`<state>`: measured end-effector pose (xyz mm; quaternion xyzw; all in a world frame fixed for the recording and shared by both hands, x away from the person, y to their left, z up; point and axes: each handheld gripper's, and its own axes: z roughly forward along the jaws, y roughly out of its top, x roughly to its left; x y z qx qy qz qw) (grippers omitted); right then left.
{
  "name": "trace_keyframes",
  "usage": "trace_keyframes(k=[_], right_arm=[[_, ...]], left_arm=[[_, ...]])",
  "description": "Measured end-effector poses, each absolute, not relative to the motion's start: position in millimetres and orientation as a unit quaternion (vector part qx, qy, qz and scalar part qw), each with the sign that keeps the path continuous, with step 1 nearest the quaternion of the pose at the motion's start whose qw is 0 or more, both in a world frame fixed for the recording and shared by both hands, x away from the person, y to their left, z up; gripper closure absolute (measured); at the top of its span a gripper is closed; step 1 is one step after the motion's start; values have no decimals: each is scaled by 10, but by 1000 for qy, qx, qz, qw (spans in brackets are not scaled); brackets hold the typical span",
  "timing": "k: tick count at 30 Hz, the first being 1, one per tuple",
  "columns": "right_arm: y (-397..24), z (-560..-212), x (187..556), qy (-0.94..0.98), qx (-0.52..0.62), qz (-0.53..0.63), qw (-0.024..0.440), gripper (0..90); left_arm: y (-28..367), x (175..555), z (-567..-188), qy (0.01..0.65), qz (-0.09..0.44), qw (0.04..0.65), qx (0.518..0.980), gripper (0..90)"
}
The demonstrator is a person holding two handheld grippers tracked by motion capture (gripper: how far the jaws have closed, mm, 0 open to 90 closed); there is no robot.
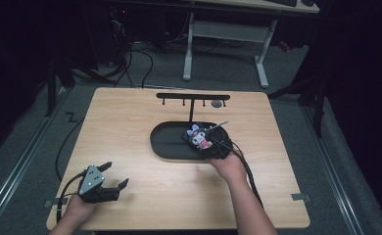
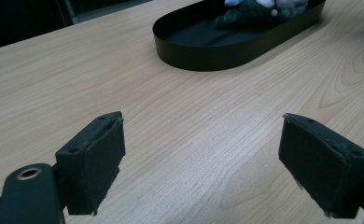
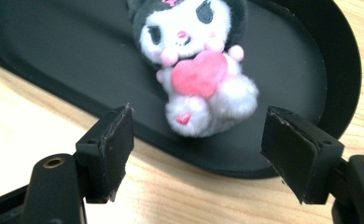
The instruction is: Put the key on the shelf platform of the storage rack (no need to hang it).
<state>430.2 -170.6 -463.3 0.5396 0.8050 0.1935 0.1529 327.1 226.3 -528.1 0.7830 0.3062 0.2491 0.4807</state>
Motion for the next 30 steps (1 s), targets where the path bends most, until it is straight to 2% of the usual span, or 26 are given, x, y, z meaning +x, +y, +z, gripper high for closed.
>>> trace_keyframes(k=[13,24,30], right_arm=[[-1825,-4659,3859,805,503,253,188,228],[-1937,-4897,3335,783,480,317,239,221],[-2021,-5036,3084,769,473,351,248,207]], left_arm=[[2259,3273,-5280,306,250,477,785,154],[2257,3273,-5281,307,250,477,785,155],[2255,3276,-5281,307,250,477,785,154]])
